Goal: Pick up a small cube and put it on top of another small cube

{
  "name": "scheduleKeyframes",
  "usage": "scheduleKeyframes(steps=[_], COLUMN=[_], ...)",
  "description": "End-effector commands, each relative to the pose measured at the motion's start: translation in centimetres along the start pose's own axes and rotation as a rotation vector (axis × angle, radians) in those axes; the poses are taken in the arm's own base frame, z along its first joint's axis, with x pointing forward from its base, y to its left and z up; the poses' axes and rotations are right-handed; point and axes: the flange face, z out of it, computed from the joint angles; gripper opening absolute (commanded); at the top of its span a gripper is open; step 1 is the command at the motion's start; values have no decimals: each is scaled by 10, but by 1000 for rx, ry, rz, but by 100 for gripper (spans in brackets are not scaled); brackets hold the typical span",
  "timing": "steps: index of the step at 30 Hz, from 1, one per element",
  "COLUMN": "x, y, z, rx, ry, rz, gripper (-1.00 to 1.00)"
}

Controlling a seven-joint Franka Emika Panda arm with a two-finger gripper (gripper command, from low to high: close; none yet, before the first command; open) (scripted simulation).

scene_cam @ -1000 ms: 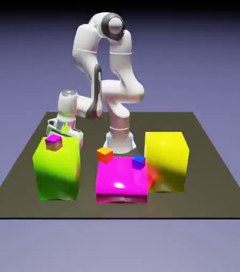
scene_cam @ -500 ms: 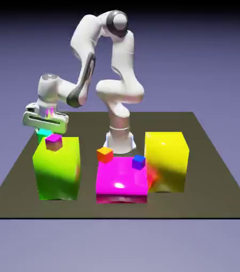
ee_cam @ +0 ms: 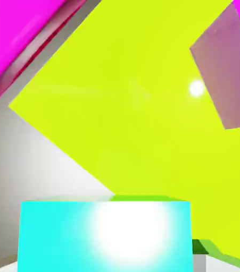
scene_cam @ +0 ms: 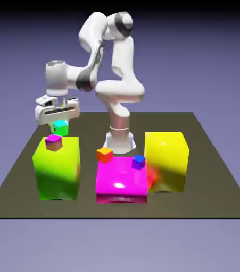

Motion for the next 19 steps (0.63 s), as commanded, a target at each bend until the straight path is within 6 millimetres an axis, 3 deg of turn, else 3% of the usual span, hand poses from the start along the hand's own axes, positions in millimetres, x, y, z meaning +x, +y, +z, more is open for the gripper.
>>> scheduleKeyframes(steps=[1,6,8,15,16,17,19], x=[5,15,15,11,11,11,15], y=[-18,-108,-113,-120,-120,-120,-118], z=[1,14,18,87,87,87,68], rx=[24,139,143,143,143,143,145], ry=[1,-1,-3,-3,-3,-3,-3], rz=[-84,-473,-479,-479,-479,-479,-480], gripper=[-100,-100,-100,-100,100,100,100])
